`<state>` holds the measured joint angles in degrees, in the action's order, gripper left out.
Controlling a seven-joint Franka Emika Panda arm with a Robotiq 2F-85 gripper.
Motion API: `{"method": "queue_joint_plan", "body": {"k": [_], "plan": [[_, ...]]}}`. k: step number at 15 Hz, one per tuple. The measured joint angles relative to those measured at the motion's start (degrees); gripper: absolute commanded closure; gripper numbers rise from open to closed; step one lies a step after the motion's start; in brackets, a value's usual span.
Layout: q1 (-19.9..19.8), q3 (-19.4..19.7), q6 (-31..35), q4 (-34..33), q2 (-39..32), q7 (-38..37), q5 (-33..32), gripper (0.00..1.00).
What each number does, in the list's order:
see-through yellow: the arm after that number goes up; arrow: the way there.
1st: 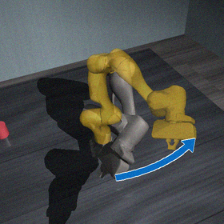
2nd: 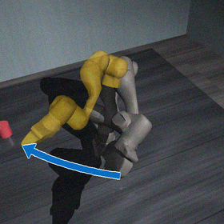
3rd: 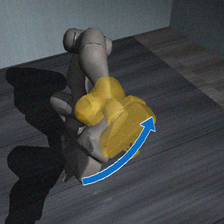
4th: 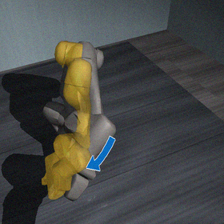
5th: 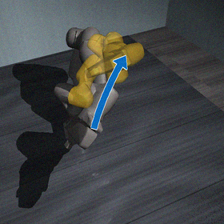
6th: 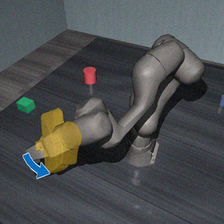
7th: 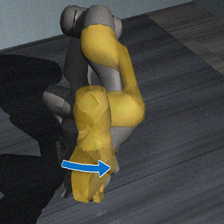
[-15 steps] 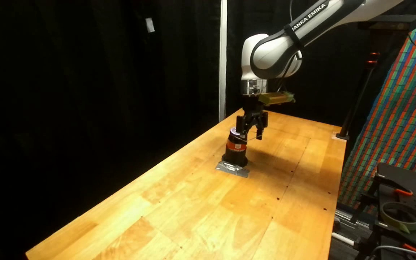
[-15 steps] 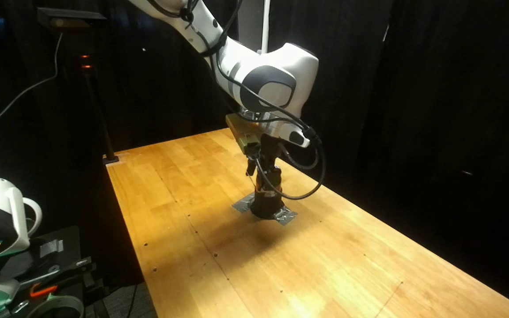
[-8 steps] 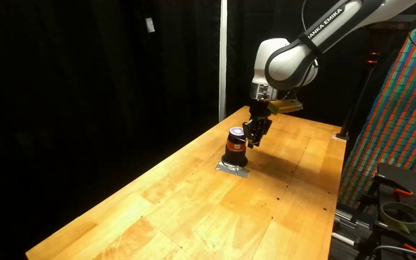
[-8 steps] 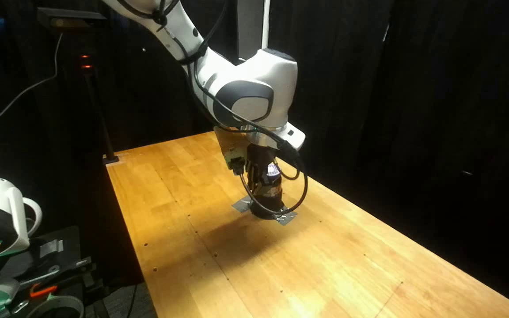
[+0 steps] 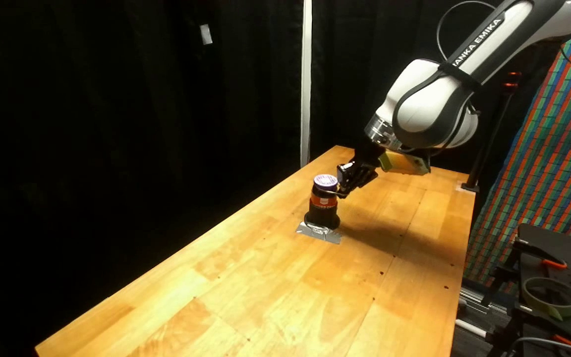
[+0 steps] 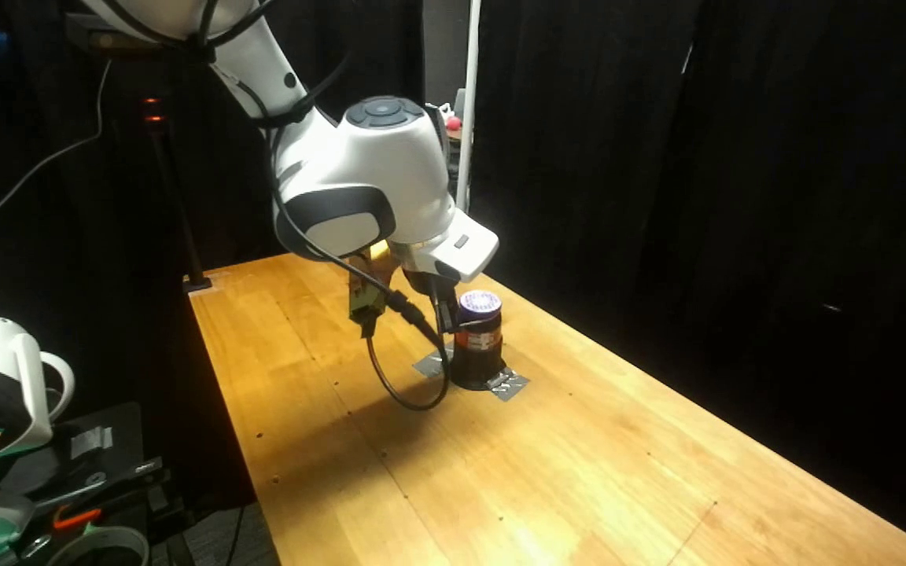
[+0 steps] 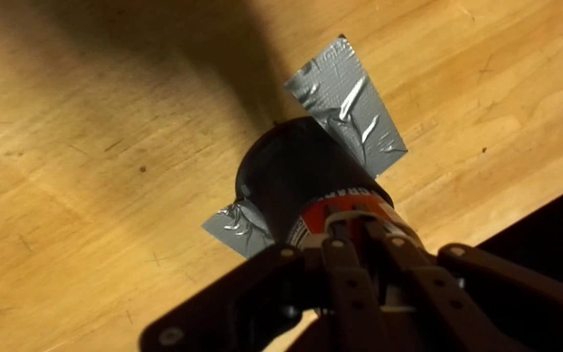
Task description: Put the rubber band around the brown cup
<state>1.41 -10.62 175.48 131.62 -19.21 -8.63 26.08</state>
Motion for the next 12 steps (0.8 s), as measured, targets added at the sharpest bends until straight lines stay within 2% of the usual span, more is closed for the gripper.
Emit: {"method": "queue_joint_plan", "body": {"k": [4, 9, 12], "plan": [[-4.94, -8.72, 11.52, 3.69, 0.01, 1.49, 4.68, 0.88], [-14.19, -20.15, 22.77, 6.98, -0.33, 1.02, 3.91, 0.87], [-18.06, -24.19, 30.39, 9.45, -1.32, -0.56, 1.2, 0.86]]}}
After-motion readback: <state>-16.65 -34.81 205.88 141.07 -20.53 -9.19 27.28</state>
